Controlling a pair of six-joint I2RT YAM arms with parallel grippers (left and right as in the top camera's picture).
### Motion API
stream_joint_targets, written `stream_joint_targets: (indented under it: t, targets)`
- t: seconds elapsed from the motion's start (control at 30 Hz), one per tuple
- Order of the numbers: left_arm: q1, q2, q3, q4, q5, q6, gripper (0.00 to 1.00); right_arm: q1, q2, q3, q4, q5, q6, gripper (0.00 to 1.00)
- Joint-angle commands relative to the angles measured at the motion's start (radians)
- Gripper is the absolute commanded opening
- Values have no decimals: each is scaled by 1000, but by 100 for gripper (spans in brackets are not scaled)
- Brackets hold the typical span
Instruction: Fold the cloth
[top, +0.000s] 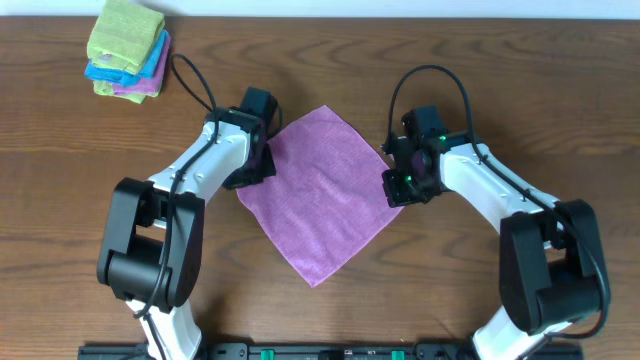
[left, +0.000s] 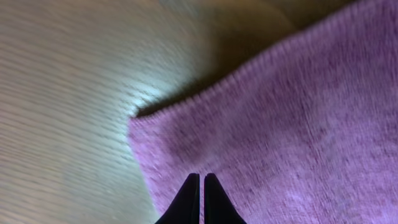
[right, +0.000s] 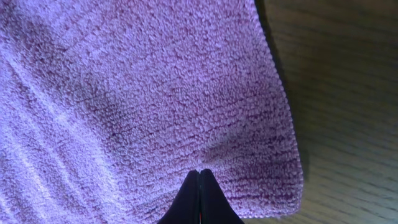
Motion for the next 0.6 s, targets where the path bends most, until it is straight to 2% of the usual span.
stream_joint_targets:
  t: [0.0,0.4,0.57]
  targets:
    - [2,8,-1,11,-100,-19,6,10,2,-8,3,-8,-18,2]
    - [2,90,-6,63,-98,-19,6,63,2,-8,2,-3,-19,2]
    - [3,110,-7,94,-99,-19,6,63,2,-8,2,69,-18,1]
